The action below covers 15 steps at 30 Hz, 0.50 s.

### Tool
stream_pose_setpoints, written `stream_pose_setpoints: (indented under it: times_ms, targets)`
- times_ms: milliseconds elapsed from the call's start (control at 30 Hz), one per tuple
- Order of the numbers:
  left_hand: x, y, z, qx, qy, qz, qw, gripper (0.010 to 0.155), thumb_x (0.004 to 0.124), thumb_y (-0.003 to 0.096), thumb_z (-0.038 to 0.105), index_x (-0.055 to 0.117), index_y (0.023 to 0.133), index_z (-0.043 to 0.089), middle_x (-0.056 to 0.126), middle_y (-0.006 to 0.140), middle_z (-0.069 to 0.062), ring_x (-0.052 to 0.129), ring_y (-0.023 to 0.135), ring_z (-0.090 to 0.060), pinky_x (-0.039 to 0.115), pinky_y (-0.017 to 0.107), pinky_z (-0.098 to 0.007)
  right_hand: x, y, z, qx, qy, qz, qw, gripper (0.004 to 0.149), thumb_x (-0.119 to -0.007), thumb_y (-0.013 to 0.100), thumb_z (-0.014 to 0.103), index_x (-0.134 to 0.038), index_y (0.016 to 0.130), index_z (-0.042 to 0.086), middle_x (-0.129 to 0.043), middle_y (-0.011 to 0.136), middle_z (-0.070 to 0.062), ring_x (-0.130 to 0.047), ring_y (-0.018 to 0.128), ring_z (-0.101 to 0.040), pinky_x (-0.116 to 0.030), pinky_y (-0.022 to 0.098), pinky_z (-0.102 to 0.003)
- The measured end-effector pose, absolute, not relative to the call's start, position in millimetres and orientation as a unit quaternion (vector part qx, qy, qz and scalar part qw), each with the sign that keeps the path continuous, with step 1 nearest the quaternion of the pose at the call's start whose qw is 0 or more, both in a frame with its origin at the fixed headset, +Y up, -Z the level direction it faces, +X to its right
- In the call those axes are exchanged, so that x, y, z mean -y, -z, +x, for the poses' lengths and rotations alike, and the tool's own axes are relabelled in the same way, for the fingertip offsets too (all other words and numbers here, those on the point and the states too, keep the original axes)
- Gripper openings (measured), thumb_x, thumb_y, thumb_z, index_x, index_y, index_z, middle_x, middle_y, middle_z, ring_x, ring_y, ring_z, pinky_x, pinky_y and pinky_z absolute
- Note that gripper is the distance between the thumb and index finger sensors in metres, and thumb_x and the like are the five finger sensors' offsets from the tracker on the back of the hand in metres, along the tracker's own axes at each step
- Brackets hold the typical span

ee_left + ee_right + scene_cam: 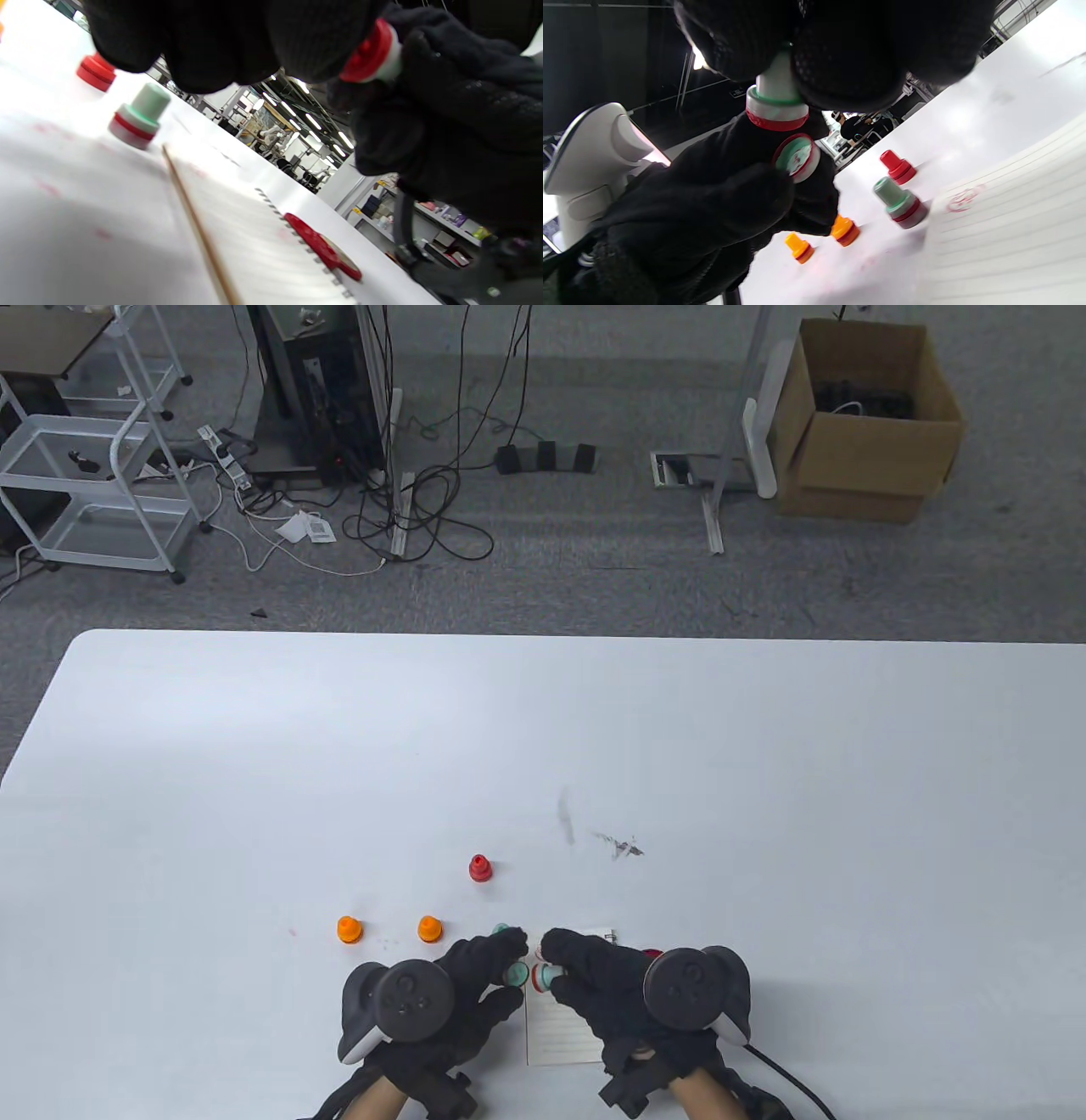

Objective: Stamp reward stamp onto notebook

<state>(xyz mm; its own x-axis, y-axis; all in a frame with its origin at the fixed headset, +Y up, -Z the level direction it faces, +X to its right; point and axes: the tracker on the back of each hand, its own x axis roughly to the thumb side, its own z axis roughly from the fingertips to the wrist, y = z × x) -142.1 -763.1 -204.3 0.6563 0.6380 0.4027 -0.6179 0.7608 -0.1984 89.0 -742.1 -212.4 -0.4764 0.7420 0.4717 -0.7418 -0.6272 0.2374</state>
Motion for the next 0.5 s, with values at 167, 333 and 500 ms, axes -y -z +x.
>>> stream_pose_setpoints:
  times_ms: [167,333,500]
  targets:
    - [763.7,204.2,-140.8,0.240,-0.366,-0.017,0.899,0.065,0.087,0.0433,0.036,0.066,0.102,0.016,0.090,0.083,0.000,0.096,0.074,-0.025,0.084,0.066,-0.050,742.7,210.2,85.4,0.006,-0.855,0.279,0.436,0.053,-0.084,0.041,0.029,-0.074,0.090,0.010,-0.091,0.074,-0.016,-0.098,0.039,-0.022,-0.085,0.033,-0.035]
    - [764.6,204.7,-143.8,0.246,-0.393,-0.012,0.886,0.067,0.085,0.0403,0.044,0.069,0.099,0.017,0.092,0.080,0.000,0.096,0.072,-0.024,0.083,0.066,-0.051,742.5,210.1,85.5,0.010,-0.859,0.281,0.428,0.052,-0.085,0.040,0.029,-0.076,0.089,0.011,-0.091,0.073,-0.015,-0.098,0.039,-0.022,-0.085,0.033,-0.035]
    - [766.7,205.1,-145.2,0.248,-0.405,-0.015,0.880,0.068,0.083,0.0395,0.047,0.069,0.099,0.017,0.092,0.079,0.001,0.096,0.072,-0.025,0.082,0.067,-0.051,741.9,210.7,86.6,0.009,-0.857,0.284,0.429,0.051,-0.085,0.040,0.028,-0.077,0.088,0.011,-0.092,0.073,-0.016,-0.098,0.038,-0.022,-0.085,0.033,-0.035]
